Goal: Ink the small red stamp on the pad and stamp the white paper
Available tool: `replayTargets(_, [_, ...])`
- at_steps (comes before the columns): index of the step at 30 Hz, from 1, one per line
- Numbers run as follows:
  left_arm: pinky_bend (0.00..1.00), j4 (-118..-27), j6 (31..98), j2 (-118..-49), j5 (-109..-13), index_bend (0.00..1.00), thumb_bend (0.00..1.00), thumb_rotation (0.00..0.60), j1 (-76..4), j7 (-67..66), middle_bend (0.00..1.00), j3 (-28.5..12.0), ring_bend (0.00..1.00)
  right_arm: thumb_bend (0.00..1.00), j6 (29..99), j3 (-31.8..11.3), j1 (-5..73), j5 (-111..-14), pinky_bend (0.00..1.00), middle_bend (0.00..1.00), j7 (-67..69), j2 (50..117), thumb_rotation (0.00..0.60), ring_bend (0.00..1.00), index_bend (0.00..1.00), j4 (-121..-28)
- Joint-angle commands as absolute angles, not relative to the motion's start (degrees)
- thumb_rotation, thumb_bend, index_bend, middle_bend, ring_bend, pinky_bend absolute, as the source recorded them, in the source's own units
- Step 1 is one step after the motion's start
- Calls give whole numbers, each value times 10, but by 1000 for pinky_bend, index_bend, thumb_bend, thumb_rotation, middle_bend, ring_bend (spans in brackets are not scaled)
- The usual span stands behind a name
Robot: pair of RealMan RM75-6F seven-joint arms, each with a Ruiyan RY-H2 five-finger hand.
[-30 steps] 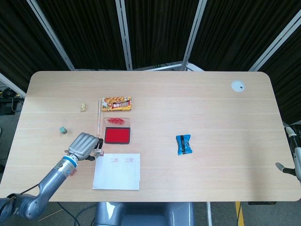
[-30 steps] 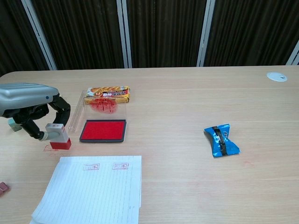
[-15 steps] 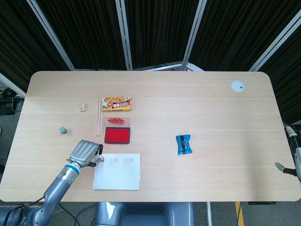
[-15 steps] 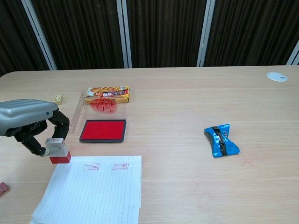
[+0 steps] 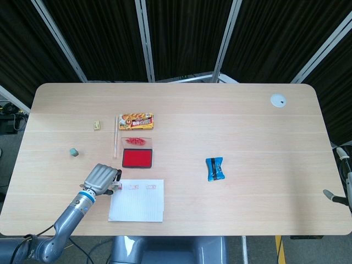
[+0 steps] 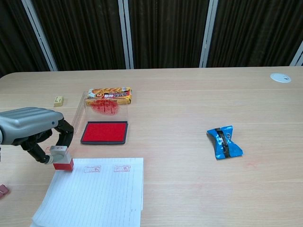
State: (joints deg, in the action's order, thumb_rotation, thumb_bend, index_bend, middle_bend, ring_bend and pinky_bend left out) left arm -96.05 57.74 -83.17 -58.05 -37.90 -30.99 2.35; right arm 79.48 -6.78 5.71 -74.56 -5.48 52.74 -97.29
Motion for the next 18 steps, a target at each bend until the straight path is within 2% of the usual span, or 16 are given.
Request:
replayTargets(1, [852, -940, 573, -840, -607, 581, 464, 600, -374, -290, 532, 26, 834, 0, 795, -68, 57, -745, 0, 0, -56, 528, 600, 0, 0, -973])
replayTargets(18, [851, -923, 569, -848, -608, 579, 464, 600, -367, -296, 532, 22, 830, 0, 793, -68, 57, -743, 0, 0, -56, 528, 600, 0, 0, -972])
